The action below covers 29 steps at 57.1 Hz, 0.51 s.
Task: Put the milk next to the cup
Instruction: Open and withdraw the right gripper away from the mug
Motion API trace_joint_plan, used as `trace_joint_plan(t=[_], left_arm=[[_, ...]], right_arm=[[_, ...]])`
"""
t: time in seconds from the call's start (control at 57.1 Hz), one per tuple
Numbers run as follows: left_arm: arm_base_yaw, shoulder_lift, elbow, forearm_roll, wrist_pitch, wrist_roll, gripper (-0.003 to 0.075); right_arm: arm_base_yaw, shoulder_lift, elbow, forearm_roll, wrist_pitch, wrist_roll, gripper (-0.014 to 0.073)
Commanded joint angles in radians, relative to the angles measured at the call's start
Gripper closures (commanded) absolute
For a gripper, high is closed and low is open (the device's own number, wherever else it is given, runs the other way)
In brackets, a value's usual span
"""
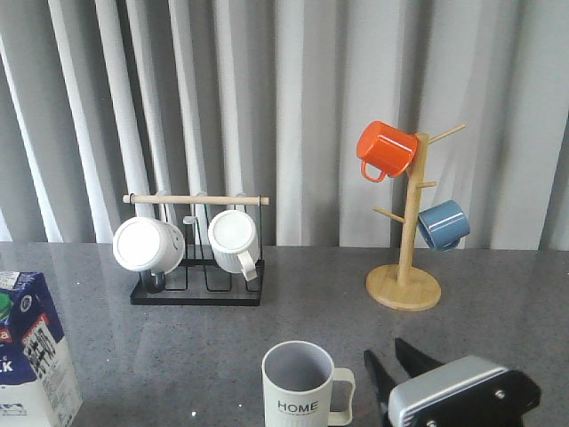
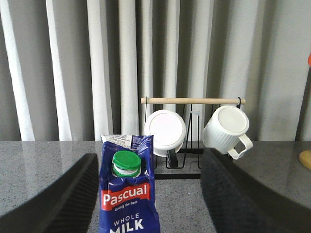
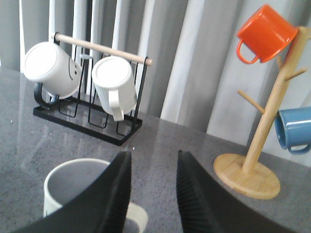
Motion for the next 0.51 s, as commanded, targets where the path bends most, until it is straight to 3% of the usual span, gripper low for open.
trace_joint_plan(t=[0.0, 0.158, 0.35, 0.49], left_arm=[[-0.007, 0.003, -0.036, -0.007, -0.069, -0.010, 0.0269], [-0.007, 0.003, -0.036, -0.007, -0.069, -0.010, 0.0269], [-0.007, 0.003, -0.036, -0.007, -0.069, -0.010, 0.0269], [-0.007, 0.003, -0.036, -0.007, -0.069, -0.010, 0.0269]], right_arm=[[-0.063, -0.082, -0.019, -0.095, 0.029, -0.010, 0.0349], [-0.237, -0.163, -0.019, -0.196, 0.224, 0.071, 0.0349], [-0.493, -0.246, -0.019, -0.496, 0.435, 0.412, 0.0349], [-0.622, -0.331, -0.019, -0.677, 0.525, 0.611, 0.0349]])
